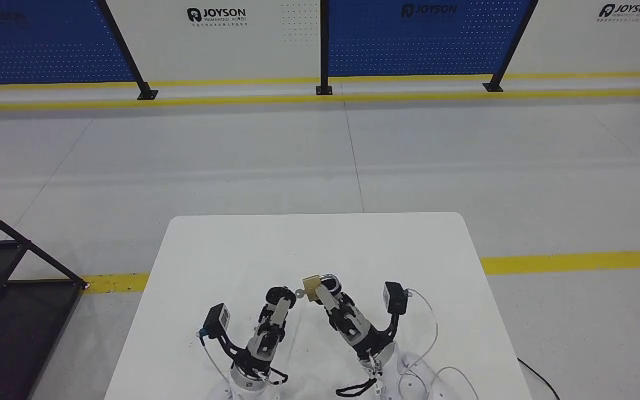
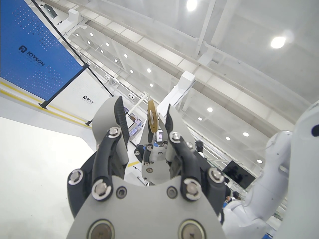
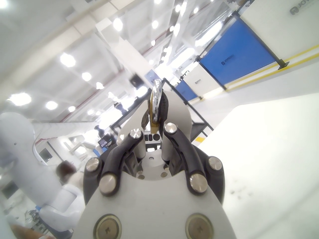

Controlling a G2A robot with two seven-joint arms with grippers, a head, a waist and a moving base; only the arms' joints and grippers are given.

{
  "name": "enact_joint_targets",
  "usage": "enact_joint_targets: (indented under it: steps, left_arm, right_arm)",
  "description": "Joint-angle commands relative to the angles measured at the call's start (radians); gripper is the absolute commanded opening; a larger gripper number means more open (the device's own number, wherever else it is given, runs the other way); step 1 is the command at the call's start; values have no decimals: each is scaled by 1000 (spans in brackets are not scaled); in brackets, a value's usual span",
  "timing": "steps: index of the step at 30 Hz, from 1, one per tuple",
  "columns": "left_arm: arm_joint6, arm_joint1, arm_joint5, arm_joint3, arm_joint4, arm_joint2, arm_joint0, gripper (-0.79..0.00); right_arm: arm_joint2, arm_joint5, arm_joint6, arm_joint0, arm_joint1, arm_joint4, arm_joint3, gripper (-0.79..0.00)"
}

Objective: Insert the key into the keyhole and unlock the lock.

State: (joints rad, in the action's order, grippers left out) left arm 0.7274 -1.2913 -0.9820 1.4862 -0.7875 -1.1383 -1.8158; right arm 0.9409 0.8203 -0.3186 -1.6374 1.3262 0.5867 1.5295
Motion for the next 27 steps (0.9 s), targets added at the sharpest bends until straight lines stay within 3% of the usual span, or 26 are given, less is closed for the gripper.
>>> enact_joint_targets:
  steps: [1,17,20,27]
  left_arm:
    - [-10,0,-12,-8,4,-1,4,-508]
    - [-35,-3,-30,-15,-17,-5,7,-625]
    - [-37,-4,-29,-14,-25,-7,6,-739]
    - [-37,-7,-26,-14,-27,-7,4,-773]
  right_arm:
    - [2,0,13,-1,-1,-7,2,-785]
    - [2,-46,96,8,-4,-38,17,-785]
    - [1,-54,105,7,-4,-32,19,-785]
    - [-1,-65,121,7,-5,-25,24,-785]
